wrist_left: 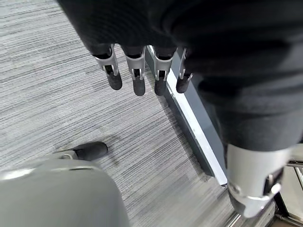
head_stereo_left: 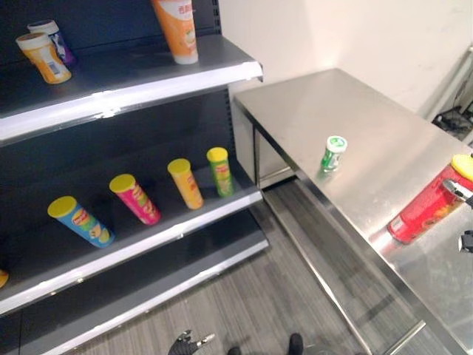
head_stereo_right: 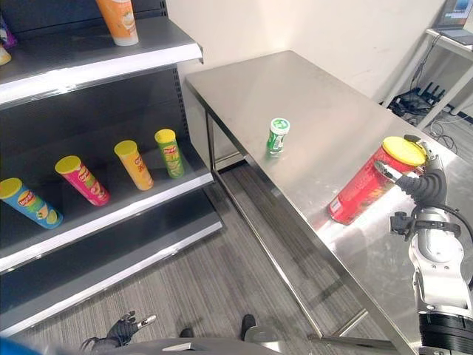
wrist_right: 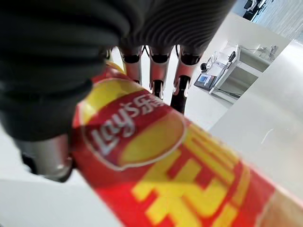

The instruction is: Put the goods on the table back onto the shelves and tidy them up.

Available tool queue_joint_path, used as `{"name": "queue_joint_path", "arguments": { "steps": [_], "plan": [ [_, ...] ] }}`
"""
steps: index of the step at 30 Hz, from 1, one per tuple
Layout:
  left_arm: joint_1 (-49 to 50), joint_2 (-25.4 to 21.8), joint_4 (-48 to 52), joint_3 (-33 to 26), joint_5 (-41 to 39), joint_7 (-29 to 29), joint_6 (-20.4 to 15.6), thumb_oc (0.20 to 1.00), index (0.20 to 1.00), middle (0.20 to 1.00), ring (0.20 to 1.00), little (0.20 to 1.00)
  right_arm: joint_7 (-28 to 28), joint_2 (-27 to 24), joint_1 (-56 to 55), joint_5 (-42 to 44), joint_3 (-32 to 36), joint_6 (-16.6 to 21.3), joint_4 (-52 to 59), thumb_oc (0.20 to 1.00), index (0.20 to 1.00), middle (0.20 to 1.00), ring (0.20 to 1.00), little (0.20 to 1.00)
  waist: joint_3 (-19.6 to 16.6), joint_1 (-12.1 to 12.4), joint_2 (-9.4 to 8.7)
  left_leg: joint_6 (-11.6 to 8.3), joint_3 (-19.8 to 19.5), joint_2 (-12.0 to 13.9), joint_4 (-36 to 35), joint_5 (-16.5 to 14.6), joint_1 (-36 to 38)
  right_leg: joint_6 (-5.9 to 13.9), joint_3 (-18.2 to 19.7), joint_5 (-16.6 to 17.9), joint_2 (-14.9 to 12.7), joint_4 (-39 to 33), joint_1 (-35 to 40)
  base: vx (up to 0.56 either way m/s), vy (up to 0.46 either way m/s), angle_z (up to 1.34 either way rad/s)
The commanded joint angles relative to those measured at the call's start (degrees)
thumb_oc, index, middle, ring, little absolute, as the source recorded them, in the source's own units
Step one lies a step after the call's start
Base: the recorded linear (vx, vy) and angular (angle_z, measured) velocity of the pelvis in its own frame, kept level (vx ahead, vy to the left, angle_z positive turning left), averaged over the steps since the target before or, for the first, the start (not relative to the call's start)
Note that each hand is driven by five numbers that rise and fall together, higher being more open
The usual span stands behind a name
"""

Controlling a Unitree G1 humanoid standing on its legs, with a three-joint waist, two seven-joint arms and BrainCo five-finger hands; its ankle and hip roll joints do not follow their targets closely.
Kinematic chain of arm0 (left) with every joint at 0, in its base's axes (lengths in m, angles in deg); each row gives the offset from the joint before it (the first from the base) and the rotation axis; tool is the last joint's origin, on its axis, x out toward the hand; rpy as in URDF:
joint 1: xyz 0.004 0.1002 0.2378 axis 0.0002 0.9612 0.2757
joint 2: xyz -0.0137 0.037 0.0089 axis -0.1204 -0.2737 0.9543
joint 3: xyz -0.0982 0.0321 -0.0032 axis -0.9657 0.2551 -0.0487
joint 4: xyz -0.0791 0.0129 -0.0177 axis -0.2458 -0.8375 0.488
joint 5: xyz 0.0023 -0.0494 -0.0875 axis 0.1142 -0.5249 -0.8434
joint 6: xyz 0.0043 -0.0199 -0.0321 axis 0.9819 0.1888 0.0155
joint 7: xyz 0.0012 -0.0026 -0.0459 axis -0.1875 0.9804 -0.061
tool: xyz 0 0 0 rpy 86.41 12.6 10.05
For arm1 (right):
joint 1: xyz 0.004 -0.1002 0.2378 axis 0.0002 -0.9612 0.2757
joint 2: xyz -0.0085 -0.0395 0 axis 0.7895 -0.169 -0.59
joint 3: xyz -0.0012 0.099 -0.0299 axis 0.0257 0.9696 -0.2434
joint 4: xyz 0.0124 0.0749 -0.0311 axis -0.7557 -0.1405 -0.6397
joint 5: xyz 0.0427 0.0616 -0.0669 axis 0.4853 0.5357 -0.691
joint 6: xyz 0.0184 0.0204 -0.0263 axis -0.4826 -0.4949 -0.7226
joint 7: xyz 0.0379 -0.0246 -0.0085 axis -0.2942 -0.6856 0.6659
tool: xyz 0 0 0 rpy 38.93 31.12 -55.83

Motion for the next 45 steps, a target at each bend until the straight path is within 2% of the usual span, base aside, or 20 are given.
{"name": "queue_joint_path", "arguments": {
  "steps": [1, 10, 19, 24, 33, 42, 45],
  "plan": [
    [-3.9, -2.7, -4.0, 0.7, -0.4, -0.3, -1.8, 1.000, 1.000, 1.000, 1.000, 1.000, -1.9, -4.4, 4.8, -2.3, 1.6, 2.6, 0.7, 0.200, 0.200, 0.200, 0.200, 0.200, 0.0, 0.7, -0.81, -6.45, 1.5, 8.0, 3.6, -1.0, -1.2, 5.68, -4.4, -7.0, -6.2, 2.2, 3.4, 0.00, 0.000, 0.00],
    [-4.3, -2.7, -4.3, 0.6, 0.3, -0.7, -2.0, 1.000, 1.000, 1.000, 1.000, 1.000, -4.5, -4.2, 4.7, -4.7, 3.9, 3.4, 3.4, 0.200, 0.200, 0.200, 0.200, 0.200, -0.2, 0.4, -0.76, -6.39, 1.6, 8.0, 3.4, -1.1, -1.0, 5.76, -4.4, -7.0, -6.2, 2.2, 3.4, 0.00, 0.000, 0.00],
    [-5.0, -3.3, -4.4, 1.1, 1.1, -1.2, -2.3, 1.000, 1.000, 1.000, 1.000, 1.000, -7.4, -6.6, 8.0, -4.9, 7.4, 6.0, 9.7, 0.200, 0.200, 0.200, 0.200, 0.200, -0.4, 0.2, -0.78, -6.31, 1.7, 7.9, 3.6, -0.8, -1.3, 5.76, -4.2, -6.7, -6.3, 2.3, 3.0, -0.01, -0.001, 0.00],
    [-5.2, -3.6, -4.1, 1.6, 0.9, -0.7, -2.5, 1.000, 1.000, 1.000, 1.000, 1.000, -5.1, -7.4, 11.1, -3.0, 5.1, 6.8, 12.7, 0.200, 0.200, 0.200, 0.200, 0.200, -0.6, 0.5, -0.77, -6.53, 1.7, 8.1, 3.8, -1.3, -0.9, 5.78, -4.2, -7.3, -6.2, 2.2, 3.5, -0.01, -0.002, 0.00],
    [-5.5, -4.0, -3.5, 1.8, 0.5, -0.5, -2.9, 1.000, 1.000, 1.000, 1.000, 1.000, -0.3, -8.7, 17.4, -1.5, -3.1, 7.1, 16.2, 0.200, 0.200, 0.200, 0.200, 0.200, -0.6, 1.8, -0.55, -6.84, 1.1, 8.4, 4.2, -1.1, -1.1, 5.39, -4.7, -7.8, -6.0, 2.6, 4.0, 0.00, -0.013, 0.01],
    [-5.0, -4.1, -3.3, 1.3, -0.6, -0.6, -3.1, 1.000, 1.000, 1.000, 1.000, 1.000, 0.8, -10.0, 20.7, 1.2, -5.7, 7.6, 17.1, 0.200, 0.200, 0.200, 0.200, 0.200, 0.1, 2.9, -0.24, -7.49, -0.8, 9.2, 5.9, -0.7, -2.5, 4.39, -5.5, -8.8, -5.1, 3.1, 4.2, -0.02, -0.056, 0.08],
    [-4.4, -4.1, -3.4, 1.2, -1.2, -0.2, -3.1, 1.000, 1.000, 1.000, 1.000, 1.000, 2.2, -10.1, 21.1, 4.3, -5.0, 8.4, 19.3, 0.200, 0.200, 0.200, 0.200, 0.200, 0.6, 3.4, 0.19, -8.46, -2.7, 10.4, 6.5, 0.5, -3.9, 3.25, -6.2, -9.7, -3.6, 2.9, 4.6, -0.05, -0.122, 0.22]
  ]
}}
